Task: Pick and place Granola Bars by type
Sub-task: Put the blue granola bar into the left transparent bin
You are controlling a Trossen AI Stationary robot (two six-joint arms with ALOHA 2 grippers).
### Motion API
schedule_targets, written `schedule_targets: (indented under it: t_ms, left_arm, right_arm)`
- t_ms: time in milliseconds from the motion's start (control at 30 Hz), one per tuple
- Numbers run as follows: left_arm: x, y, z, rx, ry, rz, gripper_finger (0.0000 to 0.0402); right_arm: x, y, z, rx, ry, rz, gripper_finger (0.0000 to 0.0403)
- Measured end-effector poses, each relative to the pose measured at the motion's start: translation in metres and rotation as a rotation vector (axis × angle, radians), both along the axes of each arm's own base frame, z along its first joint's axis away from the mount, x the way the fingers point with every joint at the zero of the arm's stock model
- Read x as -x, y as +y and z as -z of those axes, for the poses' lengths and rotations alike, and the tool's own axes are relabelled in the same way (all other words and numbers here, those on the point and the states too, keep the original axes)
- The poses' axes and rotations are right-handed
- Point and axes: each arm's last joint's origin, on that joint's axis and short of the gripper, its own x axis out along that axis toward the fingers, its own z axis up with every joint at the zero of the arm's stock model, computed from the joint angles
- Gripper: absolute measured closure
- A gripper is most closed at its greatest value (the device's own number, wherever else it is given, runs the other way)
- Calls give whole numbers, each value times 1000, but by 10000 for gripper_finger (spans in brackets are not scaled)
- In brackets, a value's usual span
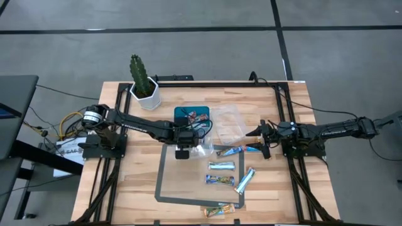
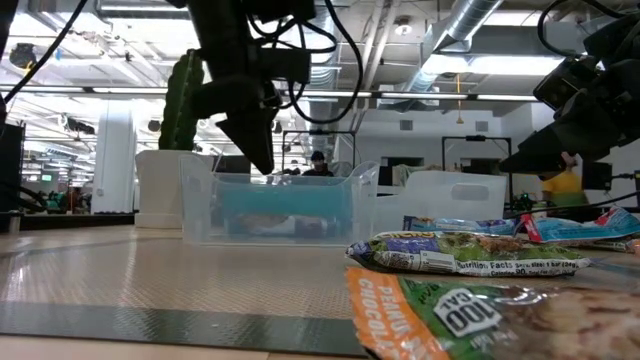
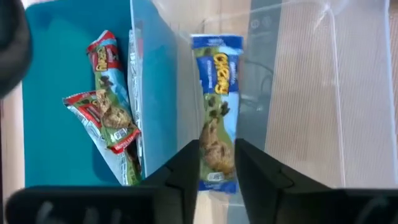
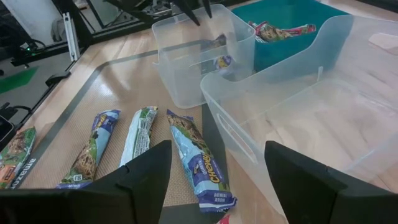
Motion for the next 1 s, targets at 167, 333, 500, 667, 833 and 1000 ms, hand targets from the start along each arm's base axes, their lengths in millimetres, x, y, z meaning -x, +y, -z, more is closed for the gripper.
schedule_targets:
  t_ms: [167, 333, 500, 667, 833, 1000]
  left_arm:
    - [-2, -7, -1, -25, -37, 14, 269]
    - [-4, -25, -15, -26, -147, 73, 263]
    - [-4, -50, -27, 11, -266, 138, 265]
    - [-5, -79, -36, 117, -381, 232, 266]
    - [-5, -102, -42, 267, -450, 320, 267]
    - [-1, -116, -44, 305, -471, 343, 267]
  right_arm:
    - [0, 0, 0, 0, 0, 0, 154]
    - [0, 0, 0, 0, -1, 0, 154]
    - [0, 0, 0, 0, -1, 0, 154]
    - [0, 0, 0, 0, -1, 0, 154]
    - [0, 0, 0, 0, -2, 0, 154]
    - [0, 0, 0, 0, -3, 0, 154]
